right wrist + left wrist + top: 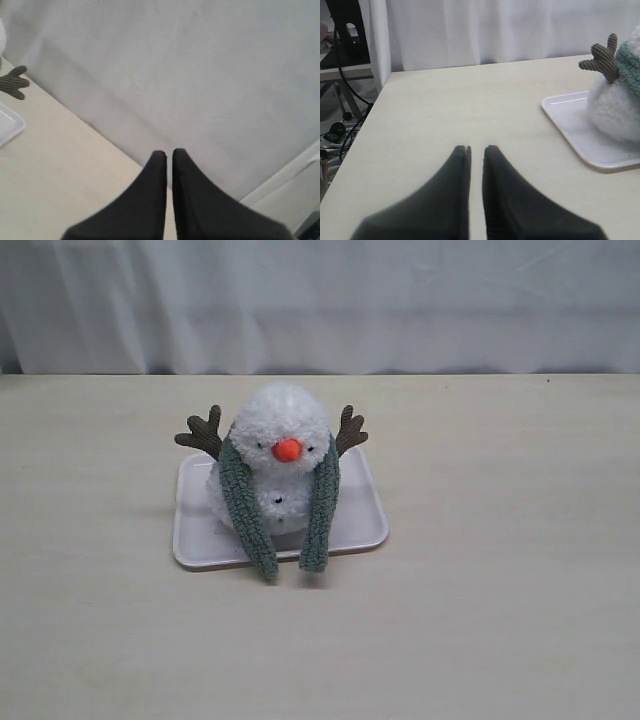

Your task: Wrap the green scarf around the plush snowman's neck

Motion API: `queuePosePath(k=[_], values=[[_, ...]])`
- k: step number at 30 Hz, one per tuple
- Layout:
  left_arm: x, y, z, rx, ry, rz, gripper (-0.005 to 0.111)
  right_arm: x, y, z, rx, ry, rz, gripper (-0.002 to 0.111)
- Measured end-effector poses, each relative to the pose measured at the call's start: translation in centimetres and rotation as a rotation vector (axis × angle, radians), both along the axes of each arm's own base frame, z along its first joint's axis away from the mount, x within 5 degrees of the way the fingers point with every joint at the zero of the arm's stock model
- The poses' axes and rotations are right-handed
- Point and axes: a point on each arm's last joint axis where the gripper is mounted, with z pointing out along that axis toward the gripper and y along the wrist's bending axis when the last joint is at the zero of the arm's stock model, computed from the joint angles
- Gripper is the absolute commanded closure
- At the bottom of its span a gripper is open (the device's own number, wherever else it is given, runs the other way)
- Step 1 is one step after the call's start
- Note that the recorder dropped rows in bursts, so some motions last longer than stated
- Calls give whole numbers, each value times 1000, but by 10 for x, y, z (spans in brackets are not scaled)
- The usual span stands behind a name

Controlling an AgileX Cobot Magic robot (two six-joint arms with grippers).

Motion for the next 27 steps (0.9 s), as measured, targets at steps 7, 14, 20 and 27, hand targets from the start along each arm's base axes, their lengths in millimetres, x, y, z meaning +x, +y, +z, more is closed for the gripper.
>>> queuePosePath(k=[7,14,20,27], values=[[0,0,0,0,0,0,96,4,0,-26,276,109,2,104],[0,0,0,0,0,0,96,5,-3,-31,518,159,-55,104],[0,0,0,0,0,0,96,4,-5,-36,593,215,-95,104],[0,0,0,0,0,0,96,4,-6,-38,630,234,-110,104]])
